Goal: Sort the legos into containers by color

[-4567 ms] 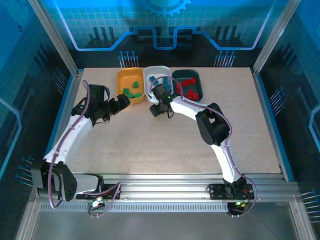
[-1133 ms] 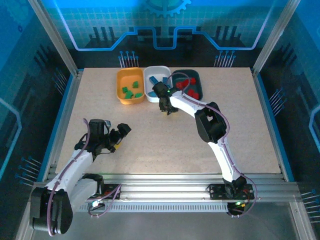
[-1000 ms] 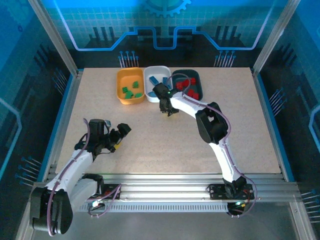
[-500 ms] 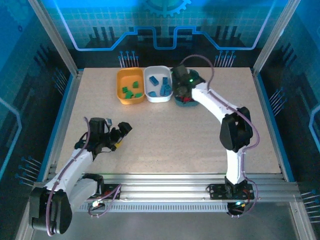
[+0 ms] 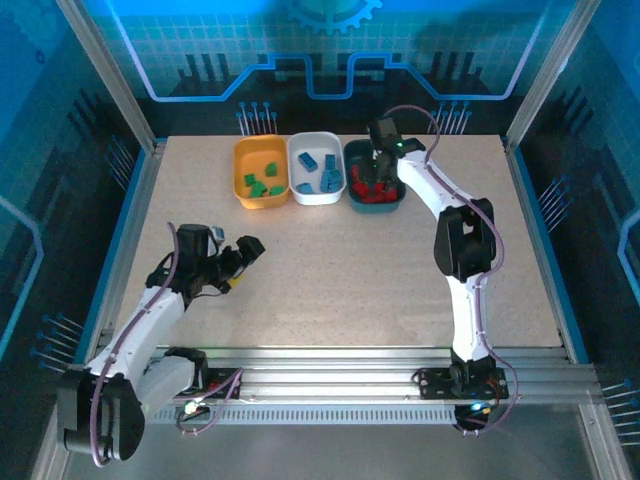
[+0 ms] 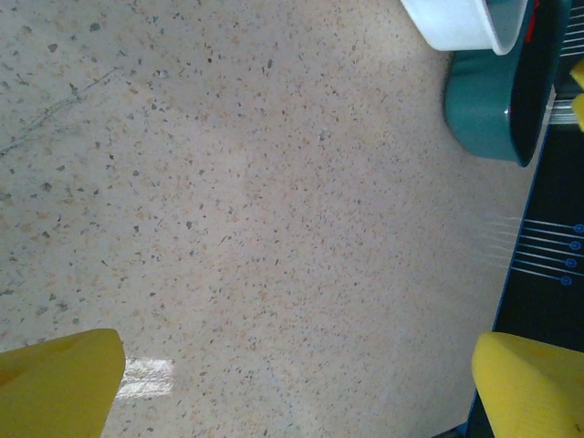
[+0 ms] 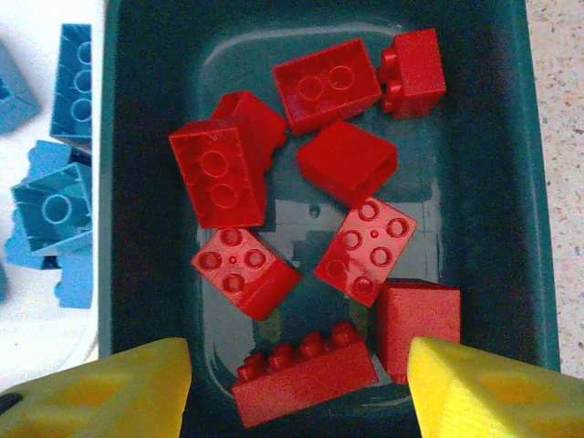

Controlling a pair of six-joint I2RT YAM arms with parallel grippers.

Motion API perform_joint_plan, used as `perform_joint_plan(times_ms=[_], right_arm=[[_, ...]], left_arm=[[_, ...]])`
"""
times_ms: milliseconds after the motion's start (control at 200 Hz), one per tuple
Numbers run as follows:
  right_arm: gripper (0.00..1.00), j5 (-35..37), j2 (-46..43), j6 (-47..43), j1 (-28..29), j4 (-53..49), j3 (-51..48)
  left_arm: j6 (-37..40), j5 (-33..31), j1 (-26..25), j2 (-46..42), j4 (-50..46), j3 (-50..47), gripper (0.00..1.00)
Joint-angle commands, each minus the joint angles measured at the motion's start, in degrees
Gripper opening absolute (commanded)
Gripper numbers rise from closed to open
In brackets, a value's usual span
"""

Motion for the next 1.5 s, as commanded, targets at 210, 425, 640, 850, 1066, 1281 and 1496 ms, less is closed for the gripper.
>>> perform_joint_plan(times_ms=[210,425,640,850,1066,1281,1496], right_arm=[[0.89,3.13,-36.28,-2.93,9.53,17.92,-32.65],[1.00,7.49,-56.56,-7.87,20.50,25.04,-49.15],[1.00,15.33,-58.07,-17.92,24.64,22.16,-50.36],[1.00,13.32,-61.41,-14.21,15.37,29.27,-58.72],[1.00,6.52,-65.07,-15.47,3.72,34.50,-68.09],[1.00,-0.04,-68.23,-17.06,-5.53,49.52,-79.66],[1.00,-5.19,-58.97,-15.92,-12.85,59.83,-82.85]], left_arm=[[8.28,-12.39,-2.28,-0.37,-17.38,16.08,0.99],[10.33,-17.44,-3.34,-3.49,-16.72,18.60,0.99],[11.07,-28.76,-3.31,-9.21,9.37,-1.19,0.99],[31.91,-36.57,-2.57,-10.91,38.64,-17.50,0.99],[44.50,-33.93,1.39,1.01,56.87,-21.59,0.99],[43.72,-34.33,2.85,14.16,67.03,-19.52,0.99],[43.80,-32.40,4.60,30.23,82.55,-18.15,0.99]])
